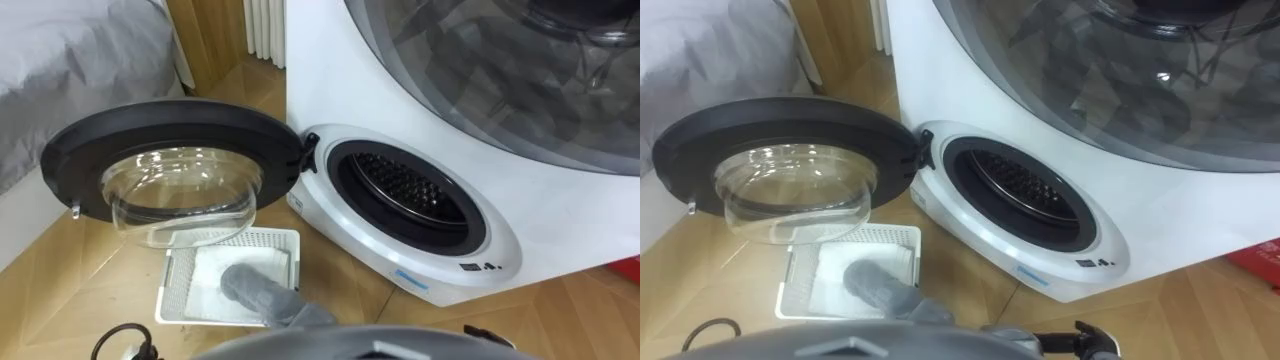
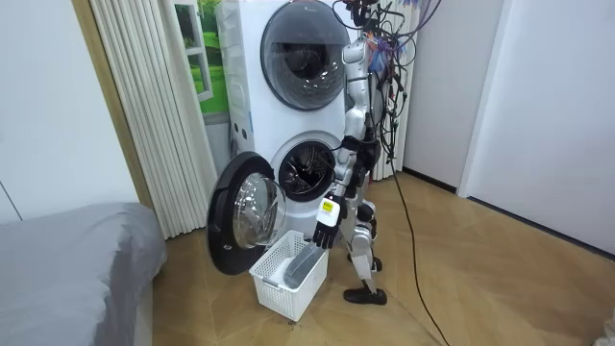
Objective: Put towel into washing machine
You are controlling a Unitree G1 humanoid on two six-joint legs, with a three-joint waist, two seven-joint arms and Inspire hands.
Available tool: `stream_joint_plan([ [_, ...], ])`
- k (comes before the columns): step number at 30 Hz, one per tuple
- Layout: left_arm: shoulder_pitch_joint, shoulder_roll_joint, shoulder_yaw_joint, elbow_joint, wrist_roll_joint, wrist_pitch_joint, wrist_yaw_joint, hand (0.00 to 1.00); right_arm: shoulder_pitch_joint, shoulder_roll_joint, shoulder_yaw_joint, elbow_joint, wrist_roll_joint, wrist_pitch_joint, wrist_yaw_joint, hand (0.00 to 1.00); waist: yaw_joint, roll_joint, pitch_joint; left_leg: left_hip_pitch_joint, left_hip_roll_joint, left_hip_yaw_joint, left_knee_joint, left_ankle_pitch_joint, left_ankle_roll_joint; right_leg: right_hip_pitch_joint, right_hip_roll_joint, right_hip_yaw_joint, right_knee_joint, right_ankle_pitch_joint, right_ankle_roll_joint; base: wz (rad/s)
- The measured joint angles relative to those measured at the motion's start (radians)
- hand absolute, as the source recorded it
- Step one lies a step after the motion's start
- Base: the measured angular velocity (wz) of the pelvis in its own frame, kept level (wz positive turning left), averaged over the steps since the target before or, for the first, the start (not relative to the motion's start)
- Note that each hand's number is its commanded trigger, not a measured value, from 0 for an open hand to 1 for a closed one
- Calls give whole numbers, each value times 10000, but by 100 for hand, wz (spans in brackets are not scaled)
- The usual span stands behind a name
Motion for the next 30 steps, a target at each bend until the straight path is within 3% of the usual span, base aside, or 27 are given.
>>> stream_joint_plan([
  [11,-165,37,-110,-212,-3,-287,11,0,-29,-17,-8,-46,-32,-192,169,0,-3,36,-30,-134,-4,4,24,5,3,-156,-1,14,18,9,-13,0],
  [17,-319,50,-130,-583,-11,-652,120,0,-92,-70,58,-67,-134,-269,239,0,24,86,-25,-304,-4,32,20,5,4,-345,7,61,13,19,-27,-1],
  [25,-831,112,-1018,-891,1,-1393,483,0,-388,-268,298,-69,-18,-557,261,0,-47,321,-34,-987,-18,-39,196,22,23,-934,-40,-7,22,45,-61,1],
  [30,-1414,243,-1807,-881,281,-1732,454,0,-857,-452,313,44,-296,-823,395,0,-255,479,33,-1687,-51,-90,429,59,64,-1709,-116,-9,330,44,-61,1],
])
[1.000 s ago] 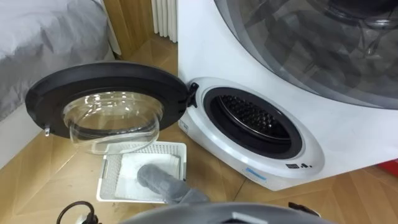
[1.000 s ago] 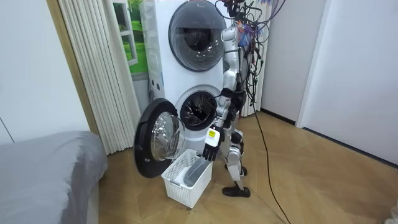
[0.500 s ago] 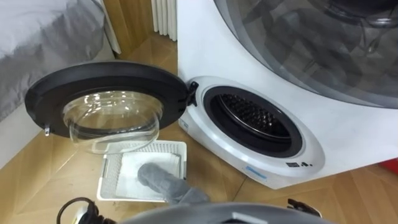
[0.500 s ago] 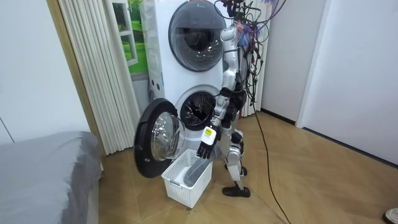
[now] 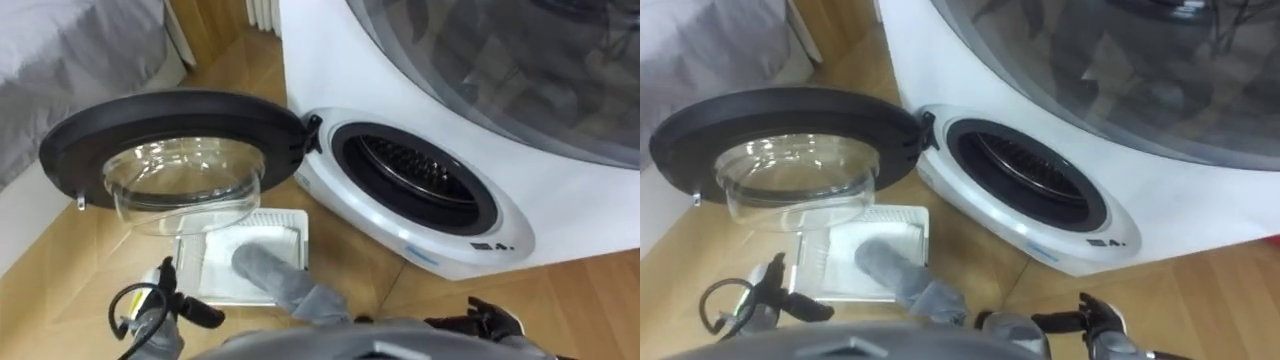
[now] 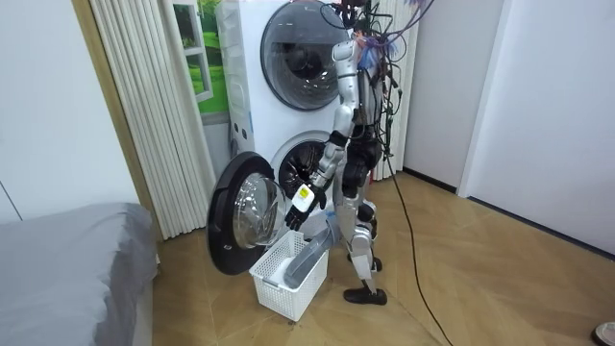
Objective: Put towel into washing machine
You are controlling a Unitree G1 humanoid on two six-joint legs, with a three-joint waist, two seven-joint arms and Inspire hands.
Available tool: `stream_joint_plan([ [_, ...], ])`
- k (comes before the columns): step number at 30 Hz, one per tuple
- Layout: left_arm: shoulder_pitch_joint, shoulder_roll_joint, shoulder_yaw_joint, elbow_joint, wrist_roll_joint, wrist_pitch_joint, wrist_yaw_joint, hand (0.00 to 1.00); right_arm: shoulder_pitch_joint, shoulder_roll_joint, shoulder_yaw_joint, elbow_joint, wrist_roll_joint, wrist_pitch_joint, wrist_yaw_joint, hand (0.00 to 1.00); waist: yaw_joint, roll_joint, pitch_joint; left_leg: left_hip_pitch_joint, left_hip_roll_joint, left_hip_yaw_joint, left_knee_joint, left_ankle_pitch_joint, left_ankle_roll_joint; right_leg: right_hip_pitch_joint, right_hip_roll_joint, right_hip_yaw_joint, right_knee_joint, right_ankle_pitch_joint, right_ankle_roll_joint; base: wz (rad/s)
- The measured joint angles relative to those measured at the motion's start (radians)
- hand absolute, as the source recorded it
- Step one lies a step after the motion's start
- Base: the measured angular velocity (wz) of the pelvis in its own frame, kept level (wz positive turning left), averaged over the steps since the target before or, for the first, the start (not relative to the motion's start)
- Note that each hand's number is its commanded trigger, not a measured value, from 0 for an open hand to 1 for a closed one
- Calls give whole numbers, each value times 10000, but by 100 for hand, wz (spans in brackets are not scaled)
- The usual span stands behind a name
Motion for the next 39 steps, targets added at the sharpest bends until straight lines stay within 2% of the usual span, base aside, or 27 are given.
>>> stream_joint_plan([
  [2,-413,23,-236,161,372,-98,-3,0,-371,-14,83,83,-97,-23,65,0,-21,17,106,-353,22,0,177,8,14,-469,-23,25,364,-1,-1,-9],
  [4,-863,4,-513,455,627,-279,-43,0,-725,-12,253,88,-224,-47,79,0,-21,15,127,-727,34,9,376,9,16,-944,-55,3,703,-1,-1,-14],
  [5,-1192,-18,-678,600,761,-363,-106,0,-962,43,389,143,-273,-98,102,0,-60,6,150,-1032,29,8,551,8,17,-1241,-102,1,839,-1,-1,-7],
  [6,-1537,-44,-807,821,839,-505,-188,0,-1239,120,395,276,-405,-178,151,0,-48,10,218,-1307,19,17,720,7,18,-1528,-141,13,985,0,-3,-6],
  [9,-2280,-81,-966,1167,1309,-682,-251,0,-1789,388,484,378,-391,-277,170,0,-113,40,349,-1999,24,77,1104,15,38,-2253,-210,40,1360,25,-45,-6],
  [10,-2381,-78,-1062,1167,1363,-687,-247,0,-1897,415,559,401,-381,-288,179,0,-118,35,368,-2155,21,83,1193,15,39,-2445,-231,62,1484,15,-60,-3],
  [12,-2790,-77,-1368,1342,1508,-754,-225,0,-2260,507,592,455,-393,-292,280,0,-247,-10,462,-2819,-48,115,1517,44,91,-3197,-376,82,1997,-70,-187,0],
  [16,-3447,-40,-1864,1731,1523,-768,-207,0,-2714,567,798,425,-419,-400,273,0,-515,-145,589,-4007,-105,143,2061,99,185,-4414,-491,246,2531,-65,-338,0],
  [18,-3766,10,-2131,1811,1593,-777,-202,0,-2743,560,1158,316,-411,-420,252,0,-592,-212,656,-4578,-41,156,2534,69,230,-4920,-490,305,2785,-31,-408,0],
  [20,-4170,76,-2235,1871,1628,-823,-134,0,-2813,538,1284,85,-194,-465,228,0,-655,-204,694,-5386,174,201,3223,-105,329,-5567,-405,362,3036,33,-527,-9],
  [24,-4881,188,-2333,1883,1700,-838,300,0,-2969,433,1662,-545,427,-501,144,0,-885,-218,790,-6716,396,285,4322,-436,418,-6921,-351,584,3915,-17,-582,-12],
  [26,-5065,233,-2472,1894,1868,-895,462,0,-2964,398,1674,-848,568,-625,132,0,-1049,-163,825,-7198,431,287,4688,-511,461,-7414,-369,612,4232,-26,-600,-9],
  [29,-5369,434,-2827,1885,1926,-904,541,0,-2975,381,1861,-1275,860,-838,147,0,-1217,-166,831,-8084,578,366,5244,-588,503,-8316,-380,673,4642,27,-693,-9],
  [33,-5932,514,-3244,1885,2327,-898,840,0,-3357,342,2159,-1343,1486,-1020,311,0,-1494,-168,831,-9329,759,286,6057,-726,557,-9492,-448,579,5329,-21,-803,3],
  [39,-6285,615,-3613,1872,2368,-862,940,0,-3385,344,2348,-1798,2116,-1147,426,0,-1770,-171,833,-10371,959,77,6901,-983,500,-10451,-435,435,6070,-272,-956,3],
])
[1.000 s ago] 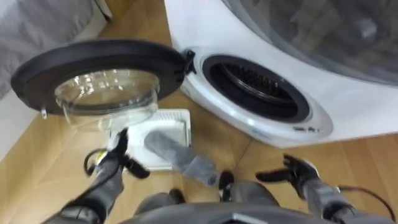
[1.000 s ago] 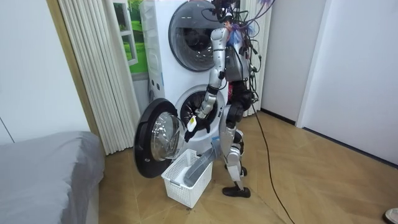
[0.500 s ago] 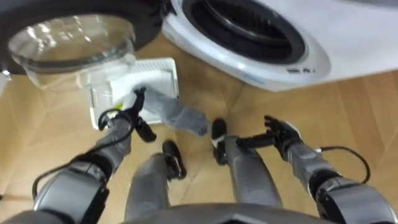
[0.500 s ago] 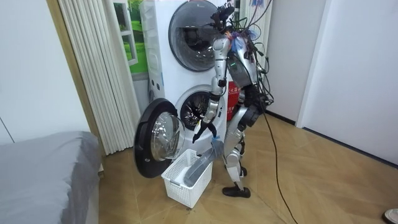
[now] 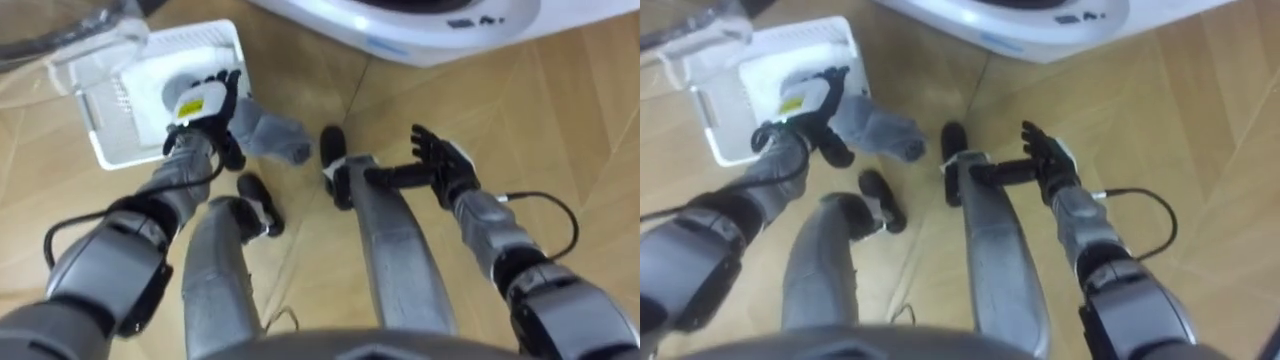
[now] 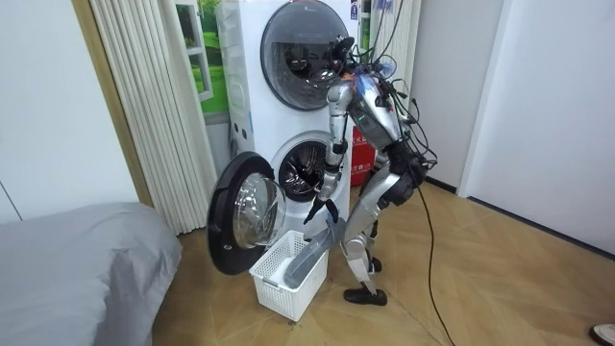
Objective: Put towel into washing machine
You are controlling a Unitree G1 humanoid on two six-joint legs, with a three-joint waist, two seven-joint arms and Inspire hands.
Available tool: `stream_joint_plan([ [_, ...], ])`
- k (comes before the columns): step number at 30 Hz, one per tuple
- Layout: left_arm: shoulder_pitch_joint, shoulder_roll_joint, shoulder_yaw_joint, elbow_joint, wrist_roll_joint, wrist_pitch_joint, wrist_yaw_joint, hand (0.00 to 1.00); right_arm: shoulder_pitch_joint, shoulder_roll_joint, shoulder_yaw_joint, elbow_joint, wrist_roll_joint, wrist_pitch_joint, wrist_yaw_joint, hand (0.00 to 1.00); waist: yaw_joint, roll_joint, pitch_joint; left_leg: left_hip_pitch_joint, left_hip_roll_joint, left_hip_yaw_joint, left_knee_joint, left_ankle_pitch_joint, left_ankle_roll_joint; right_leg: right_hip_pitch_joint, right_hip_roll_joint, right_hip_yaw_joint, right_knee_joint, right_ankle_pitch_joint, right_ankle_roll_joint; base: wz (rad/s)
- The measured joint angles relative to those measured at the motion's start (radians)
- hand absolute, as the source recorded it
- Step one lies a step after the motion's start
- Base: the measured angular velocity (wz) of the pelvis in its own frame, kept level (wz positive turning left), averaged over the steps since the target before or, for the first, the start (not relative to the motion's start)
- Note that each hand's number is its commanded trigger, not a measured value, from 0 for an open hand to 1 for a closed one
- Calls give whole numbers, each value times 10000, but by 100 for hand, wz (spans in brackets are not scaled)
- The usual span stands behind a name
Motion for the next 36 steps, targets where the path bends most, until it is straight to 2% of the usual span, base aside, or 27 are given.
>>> stream_joint_plan([
  [3,-289,136,-166,6,1,31,1,0,-92,2,56,-124,530,15,166,0,-215,4,2,-548,-40,-234,268,-40,-45,-457,-85,-164,288,-92,-86,14],
  [8,-805,175,-725,57,100,113,253,0,-381,-15,241,-156,673,17,443,0,-442,-11,12,-1050,-11,-296,449,-52,-51,-929,-83,-201,430,-117,-114,3],
  [11,-1006,175,-1017,165,101,134,357,0,-452,-15,412,-215,893,39,454,0,-508,-31,25,-1207,120,-290,528,-112,-65,-1057,-43,-232,445,-133,-131,-5],
  [16,-1081,247,-1204,185,496,188,358,0,-605,-21,582,-186,1258,59,496,0,-543,-121,79,-1426,119,-296,514,-113,-64,-1259,-55,-304,449,-188,-164,3],
  [21,-1279,241,-1445,169,498,240,59,0,-905,-91,695,-169,1369,152,505,0,-540,-145,90,-1803,116,-363,526,-109,-67,-1556,-90,-393,452,-244,-159,5],
  [22,-1323,241,-1445,168,493,240,-13,3,-931,-91,696,-171,1340,155,505,0,-540,-147,90,-1854,116,-363,540,-109,-66,-1606,-92,-394,461,-246,-156,0],
  [23,-1437,243,-1452,174,489,241,-147,11,-991,-90,694,-175,1348,195,501,0,-543,-152,93,-1982,118,-364,566,-109,-63,-1716,-101,-401,480,-247,-153,0],
  [24,-1527,250,-1459,178,488,241,-277,9,-1045,-90,691,-188,1388,258,502,0,-553,-186,112,-2083,118,-363,620,-110,-59,-1816,-107,-402,534,-250,-148,0],
  [26,-1614,254,-1592,241,487,241,-469,1,-1075,-94,695,-224,1413,278,501,0,-583,-224,129,-2204,128,-357,746,-141,-26,-1904,-112,-421,622,-306,-136,0],
  [28,-1630,242,-1697,382,481,241,-632,4,-1161,-67,693,-227,1375,342,511,0,-645,-236,134,-2255,139,-370,834,-197,-10,-1951,-111,-428,672,-341,-119,0],
  [29,-1621,246,-1786,534,478,278,-830,13,-1270,-27,693,-188,1277,378,529,0,-743,-237,134,-2256,134,-395,838,-213,4,-1951,-128,-425,684,-348,-107,0],
  [30,-1586,221,-1892,653,452,377,-1065,47,-1285,-19,689,-188,1118,397,559,0,-789,-240,136,-2259,124,-403,826,-218,13,-1952,-147,-425,687,-351,-100,0],
  [31,-1594,220,-1954,684,403,414,-1201,58,-1286,-15,672,-188,1068,426,585,0,-810,-241,136,-2259,117,-405,820,-219,16,-1952,-156,-425,687,-354,-96,0],
  [32,-1569,229,-1978,719,383,453,-1451,91,-1289,-8,644,-187,1001,451,620,0,-836,-247,132,-2256,113,-405,815,-221,19,-1952,-173,-426,699,-361,-84,5],
  [33,-1536,238,-2057,727,374,472,-1634,100,-1293,-9,615,-181,990,455,639,0,-852,-250,133,-2253,107,-404,816,-223,26,-1954,-206,-428,746,-382,-72,7],
  [36,-1643,301,-2344,719,273,590,-2098,100,-1296,0,572,-192,982,464,652,0,-934,-277,124,-2249,51,-401,811,-236,50,-1966,-298,-448,809,-438,-53,10],
])
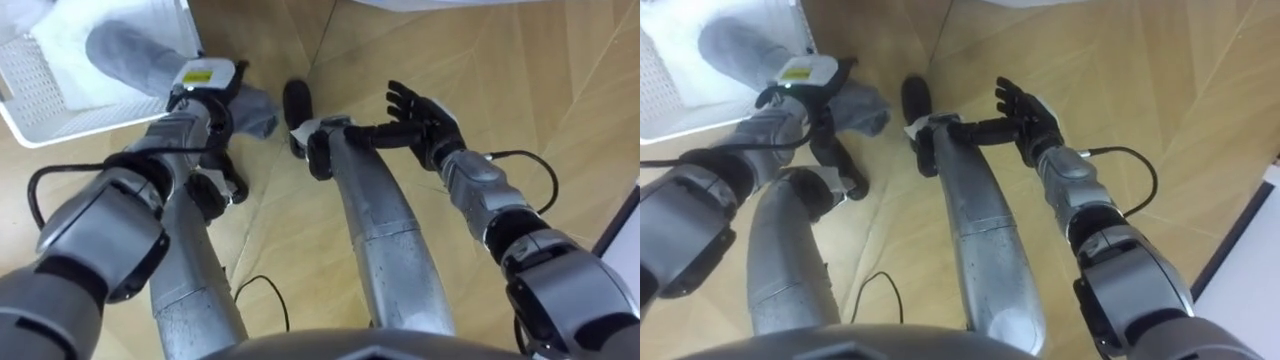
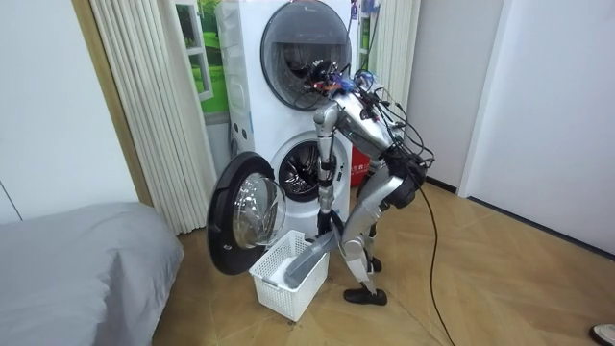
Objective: Put towel into washing machine
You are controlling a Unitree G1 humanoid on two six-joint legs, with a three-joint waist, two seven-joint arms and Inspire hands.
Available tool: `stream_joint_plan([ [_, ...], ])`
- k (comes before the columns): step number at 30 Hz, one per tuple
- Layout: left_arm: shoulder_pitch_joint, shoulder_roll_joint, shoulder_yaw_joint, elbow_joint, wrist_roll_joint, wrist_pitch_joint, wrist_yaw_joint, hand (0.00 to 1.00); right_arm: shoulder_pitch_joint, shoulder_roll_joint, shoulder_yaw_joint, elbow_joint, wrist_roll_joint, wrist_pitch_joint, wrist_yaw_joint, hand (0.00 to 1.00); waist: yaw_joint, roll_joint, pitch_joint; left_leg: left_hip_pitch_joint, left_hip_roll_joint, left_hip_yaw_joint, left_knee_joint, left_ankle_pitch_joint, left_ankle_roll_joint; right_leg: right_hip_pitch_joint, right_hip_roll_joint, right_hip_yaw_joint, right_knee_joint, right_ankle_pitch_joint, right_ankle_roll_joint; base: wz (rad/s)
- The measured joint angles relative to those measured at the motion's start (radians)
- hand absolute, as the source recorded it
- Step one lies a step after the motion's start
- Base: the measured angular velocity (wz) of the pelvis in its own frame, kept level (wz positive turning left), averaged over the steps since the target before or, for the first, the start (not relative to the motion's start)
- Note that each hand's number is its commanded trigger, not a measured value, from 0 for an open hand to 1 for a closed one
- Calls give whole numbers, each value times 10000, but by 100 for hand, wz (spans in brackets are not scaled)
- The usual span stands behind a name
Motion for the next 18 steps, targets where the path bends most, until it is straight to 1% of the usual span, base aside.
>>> stream_joint_plan([
  [1,-30,13,-16,2,0,15,-65,100,0,12,1,-10,-13,-2,3,0,-20,-8,-5,5,0,6,1,-2,5,4,-4,3,-1,-2,3,0],
  [5,-72,61,-42,39,-13,123,-755,100,1,112,-3,-9,-83,-17,83,0,-117,-102,-8,58,13,85,-7,-12,26,15,3,60,-4,-7,19,-4],
  [6,-45,64,-190,35,-57,199,-952,100,1,128,-1,-8,-91,-15,83,0,-117,-147,-17,64,10,84,-12,-11,26,15,5,60,-3,-8,20,0],
  [9,31,59,-398,29,-235,258,-1338,100,0,139,-2,-2,-154,-13,81,0,-117,-190,-31,66,-46,83,-10,-9,28,17,2,61,-2,-11,24,0],
  [12,184,-32,-413,10,-390,276,-1799,100,0,175,-1,29,-164,-6,64,0,-161,-215,-44,89,-107,78,-10,15,64,33,-57,73,37,-21,42,5],
  [16,263,-153,-412,-46,-368,285,-1881,100,-33,188,-3,226,-155,-38,71,0,-149,-240,-45,187,-108,115,-11,38,101,109,-127,87,76,-18,65,3],
  [18,359,-260,-392,-42,-370,283,-1883,100,-64,323,9,502,-105,-50,70,0,-134,-318,-52,457,-112,194,-21,38,106,325,-133,167,122,-43,102,0],
])
